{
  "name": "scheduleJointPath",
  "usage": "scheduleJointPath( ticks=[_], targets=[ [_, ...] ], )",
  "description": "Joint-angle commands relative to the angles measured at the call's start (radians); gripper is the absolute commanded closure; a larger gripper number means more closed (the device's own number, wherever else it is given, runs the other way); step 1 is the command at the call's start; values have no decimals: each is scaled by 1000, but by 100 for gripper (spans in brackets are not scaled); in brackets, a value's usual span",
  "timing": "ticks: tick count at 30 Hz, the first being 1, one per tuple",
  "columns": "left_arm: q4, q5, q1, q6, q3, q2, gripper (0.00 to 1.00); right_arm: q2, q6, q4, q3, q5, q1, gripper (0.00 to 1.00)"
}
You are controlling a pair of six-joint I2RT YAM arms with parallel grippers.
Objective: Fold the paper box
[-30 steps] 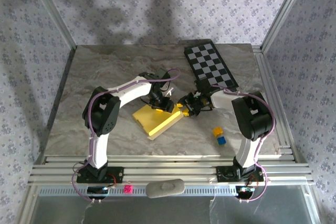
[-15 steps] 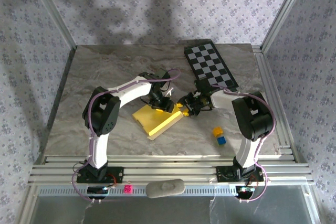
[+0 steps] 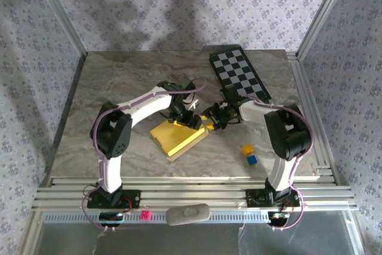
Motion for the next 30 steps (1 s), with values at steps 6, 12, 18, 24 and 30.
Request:
scheduleJointPath(
  ticks=[6,12,18,24,30],
  targets=[
    [63,37,181,-194,-86,-185,1,-43,17,-41,-10,44,-2,58],
    [162,119,395,-286,-234,-289,2,-197,48,-142,-96,165,-53,61],
    [244,92,438,-276,-343,-377,3,-323,314,-237,-193,152,-62,59],
    [279,90,439,-302,-410,-377,2,-246,485,-306,-124,94,4,61],
    [310,110,464,-319,-420,-317,2,-179,643,-136,-173,92,24,60]
  ],
)
